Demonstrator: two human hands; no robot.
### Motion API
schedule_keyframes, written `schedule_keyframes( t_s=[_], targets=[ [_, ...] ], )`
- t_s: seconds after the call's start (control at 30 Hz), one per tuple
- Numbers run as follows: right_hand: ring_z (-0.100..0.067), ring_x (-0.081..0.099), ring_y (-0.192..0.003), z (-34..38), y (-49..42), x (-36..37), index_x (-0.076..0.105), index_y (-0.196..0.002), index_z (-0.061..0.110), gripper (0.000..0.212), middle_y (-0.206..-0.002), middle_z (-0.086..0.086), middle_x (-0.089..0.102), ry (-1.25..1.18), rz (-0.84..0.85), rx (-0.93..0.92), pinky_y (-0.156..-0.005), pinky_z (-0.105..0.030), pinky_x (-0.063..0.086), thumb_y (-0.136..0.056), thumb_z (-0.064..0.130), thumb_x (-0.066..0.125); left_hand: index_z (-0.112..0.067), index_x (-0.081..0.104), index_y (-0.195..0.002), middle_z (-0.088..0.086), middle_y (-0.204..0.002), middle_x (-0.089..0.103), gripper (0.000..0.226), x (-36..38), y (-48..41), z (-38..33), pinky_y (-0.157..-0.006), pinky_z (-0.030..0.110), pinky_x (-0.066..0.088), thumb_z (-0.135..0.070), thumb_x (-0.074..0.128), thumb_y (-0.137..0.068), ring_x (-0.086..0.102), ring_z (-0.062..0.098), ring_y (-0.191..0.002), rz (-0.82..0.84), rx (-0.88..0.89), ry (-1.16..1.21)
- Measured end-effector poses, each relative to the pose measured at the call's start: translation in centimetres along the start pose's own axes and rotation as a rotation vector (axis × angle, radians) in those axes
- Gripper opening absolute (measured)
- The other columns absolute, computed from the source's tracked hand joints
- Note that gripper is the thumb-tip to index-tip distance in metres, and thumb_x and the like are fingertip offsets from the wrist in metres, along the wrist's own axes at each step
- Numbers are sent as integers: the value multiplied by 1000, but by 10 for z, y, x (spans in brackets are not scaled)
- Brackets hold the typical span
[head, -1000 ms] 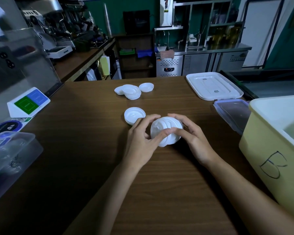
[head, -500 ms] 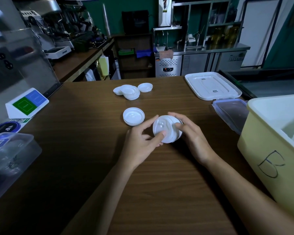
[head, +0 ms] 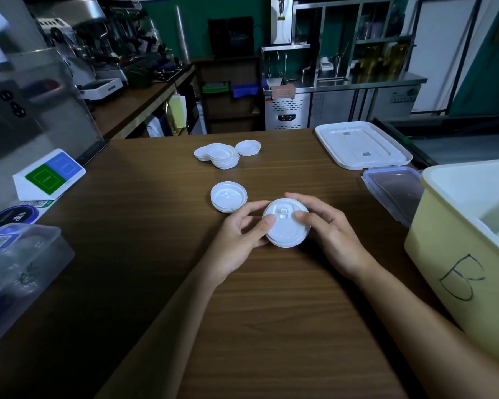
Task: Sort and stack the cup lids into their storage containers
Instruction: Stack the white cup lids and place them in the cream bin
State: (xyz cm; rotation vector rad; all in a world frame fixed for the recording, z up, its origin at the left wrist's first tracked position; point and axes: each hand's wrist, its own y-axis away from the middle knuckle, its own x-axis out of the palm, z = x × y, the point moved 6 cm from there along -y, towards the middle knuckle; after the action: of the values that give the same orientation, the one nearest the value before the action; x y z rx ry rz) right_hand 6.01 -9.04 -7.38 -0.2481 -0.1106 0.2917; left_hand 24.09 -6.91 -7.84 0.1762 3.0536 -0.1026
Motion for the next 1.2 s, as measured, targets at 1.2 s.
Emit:
schedule_keyframes(
  t_s=[1.2],
  targets=[
    [-11, 63, -127, -7, -6, -18, 70, -132, 33, 34, -131, 8, 73, 144, -214, -18, -119, -45, 44, -101, 20, 71, -21, 76, -103, -10, -93, 75, 18, -36, 4, -25, -79, 27, 61, -13, 82, -88, 73, 8, -86, -492, 279, -327]
  ],
)
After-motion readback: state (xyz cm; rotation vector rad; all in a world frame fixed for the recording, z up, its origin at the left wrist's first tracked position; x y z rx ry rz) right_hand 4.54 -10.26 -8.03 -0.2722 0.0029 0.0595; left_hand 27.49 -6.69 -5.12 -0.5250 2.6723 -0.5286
